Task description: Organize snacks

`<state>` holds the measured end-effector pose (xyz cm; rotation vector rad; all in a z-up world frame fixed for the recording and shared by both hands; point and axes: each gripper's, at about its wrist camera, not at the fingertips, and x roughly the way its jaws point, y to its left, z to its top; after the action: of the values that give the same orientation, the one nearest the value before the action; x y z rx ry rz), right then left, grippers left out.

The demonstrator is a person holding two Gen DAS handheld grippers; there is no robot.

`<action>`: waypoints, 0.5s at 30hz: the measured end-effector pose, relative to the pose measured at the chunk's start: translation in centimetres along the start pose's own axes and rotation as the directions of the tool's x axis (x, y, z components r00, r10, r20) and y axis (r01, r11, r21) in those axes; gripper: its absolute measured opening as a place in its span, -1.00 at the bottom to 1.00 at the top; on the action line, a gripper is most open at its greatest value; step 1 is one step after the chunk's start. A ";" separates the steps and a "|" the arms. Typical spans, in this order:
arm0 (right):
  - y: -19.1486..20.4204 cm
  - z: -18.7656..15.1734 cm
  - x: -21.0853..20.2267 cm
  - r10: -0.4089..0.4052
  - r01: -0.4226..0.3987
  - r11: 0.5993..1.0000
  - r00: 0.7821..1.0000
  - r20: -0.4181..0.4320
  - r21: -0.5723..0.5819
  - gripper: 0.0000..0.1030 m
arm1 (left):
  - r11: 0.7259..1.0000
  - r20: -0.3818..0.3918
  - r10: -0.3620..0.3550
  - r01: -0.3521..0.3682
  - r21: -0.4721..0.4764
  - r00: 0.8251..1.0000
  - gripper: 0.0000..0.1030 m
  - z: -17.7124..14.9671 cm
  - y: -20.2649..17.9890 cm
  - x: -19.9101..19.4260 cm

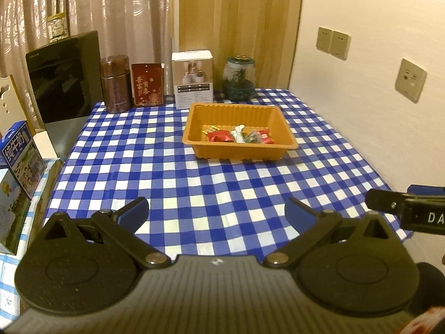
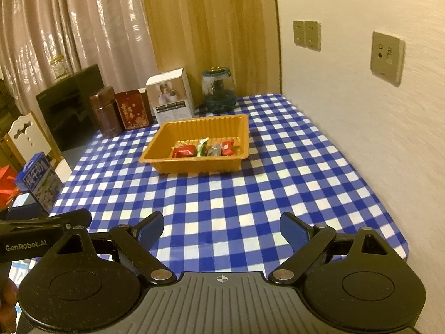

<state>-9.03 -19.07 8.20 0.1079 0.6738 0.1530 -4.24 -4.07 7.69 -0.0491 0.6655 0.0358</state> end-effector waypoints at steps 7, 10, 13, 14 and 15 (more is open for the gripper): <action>0.1 -0.9 -2.3 0.002 -0.002 1.000 1.000 0.009 -0.003 0.75 | 1.000 0.000 -0.011 0.011 0.001 1.000 1.00 -0.5 -0.5 -1.7; 0.2 -1.1 -3.0 0.001 -0.001 1.000 1.000 0.011 -0.012 0.75 | 1.000 -0.003 -0.010 0.010 0.002 1.000 1.00 -0.6 -0.6 -1.9; 0.1 -1.1 -3.7 0.000 0.000 1.000 1.000 0.016 -0.006 0.75 | 1.000 -0.001 -0.005 0.005 0.000 1.000 1.00 -0.8 -0.4 -2.6; 0.1 -1.1 -4.0 0.000 0.000 1.000 1.000 0.018 -0.006 0.75 | 1.000 0.000 -0.003 0.003 0.002 1.000 1.00 -0.8 -0.4 -2.8; 0.1 -1.1 -4.2 -0.001 0.001 1.000 1.000 0.021 -0.008 0.75 | 1.000 -0.001 0.000 0.000 0.004 1.000 1.00 -0.9 -0.4 -3.0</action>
<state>-13.00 -19.65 9.93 0.1016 0.6521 0.1529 -7.13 -4.60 8.87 -0.0451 0.6661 0.0342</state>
